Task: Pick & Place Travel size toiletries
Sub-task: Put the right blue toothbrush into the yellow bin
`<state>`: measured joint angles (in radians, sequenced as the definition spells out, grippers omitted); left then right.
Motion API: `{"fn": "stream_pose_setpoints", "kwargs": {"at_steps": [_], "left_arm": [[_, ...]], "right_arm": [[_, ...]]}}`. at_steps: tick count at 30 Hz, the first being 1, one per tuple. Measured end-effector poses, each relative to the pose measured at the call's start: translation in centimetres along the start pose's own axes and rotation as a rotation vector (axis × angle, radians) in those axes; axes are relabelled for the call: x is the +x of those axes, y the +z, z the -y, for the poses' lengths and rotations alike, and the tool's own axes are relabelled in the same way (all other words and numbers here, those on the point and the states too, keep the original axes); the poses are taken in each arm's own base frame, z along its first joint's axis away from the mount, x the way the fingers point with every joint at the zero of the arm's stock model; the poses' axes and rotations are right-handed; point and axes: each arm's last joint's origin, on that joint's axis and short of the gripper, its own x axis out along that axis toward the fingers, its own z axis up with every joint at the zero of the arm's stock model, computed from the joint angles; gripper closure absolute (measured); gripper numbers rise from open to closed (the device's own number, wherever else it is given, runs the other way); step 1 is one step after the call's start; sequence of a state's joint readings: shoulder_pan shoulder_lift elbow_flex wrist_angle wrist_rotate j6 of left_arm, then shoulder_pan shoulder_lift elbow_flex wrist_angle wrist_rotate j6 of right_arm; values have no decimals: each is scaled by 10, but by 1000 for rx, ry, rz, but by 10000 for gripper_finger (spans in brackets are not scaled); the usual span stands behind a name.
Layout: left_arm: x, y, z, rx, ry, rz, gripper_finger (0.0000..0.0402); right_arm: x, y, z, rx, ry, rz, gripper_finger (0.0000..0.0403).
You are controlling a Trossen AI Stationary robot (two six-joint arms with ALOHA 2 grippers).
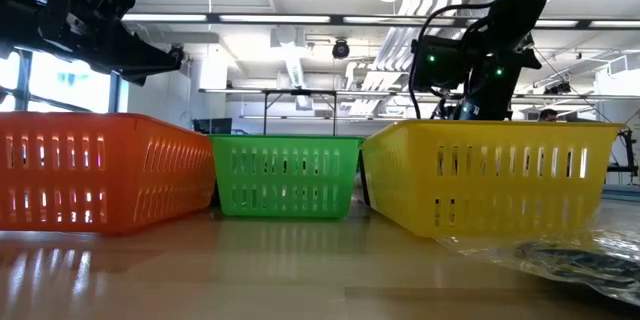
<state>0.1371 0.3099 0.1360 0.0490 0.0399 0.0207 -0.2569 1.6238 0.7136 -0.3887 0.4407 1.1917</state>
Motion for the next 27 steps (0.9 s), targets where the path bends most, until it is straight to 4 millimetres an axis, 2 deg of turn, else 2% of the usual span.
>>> {"fn": "stream_pose_setpoints", "kwargs": {"at_steps": [5,17,27], "left_arm": [[0,0,0,0,0,0,341],[0,0,0,0,0,0,341],[0,0,0,0,0,0,341]], "right_arm": [[0,0,0,-10,-2,-1,141],[1,0,1,-21,-9,-1,270],[1,0,0,-48,-1,-4,335]]}}
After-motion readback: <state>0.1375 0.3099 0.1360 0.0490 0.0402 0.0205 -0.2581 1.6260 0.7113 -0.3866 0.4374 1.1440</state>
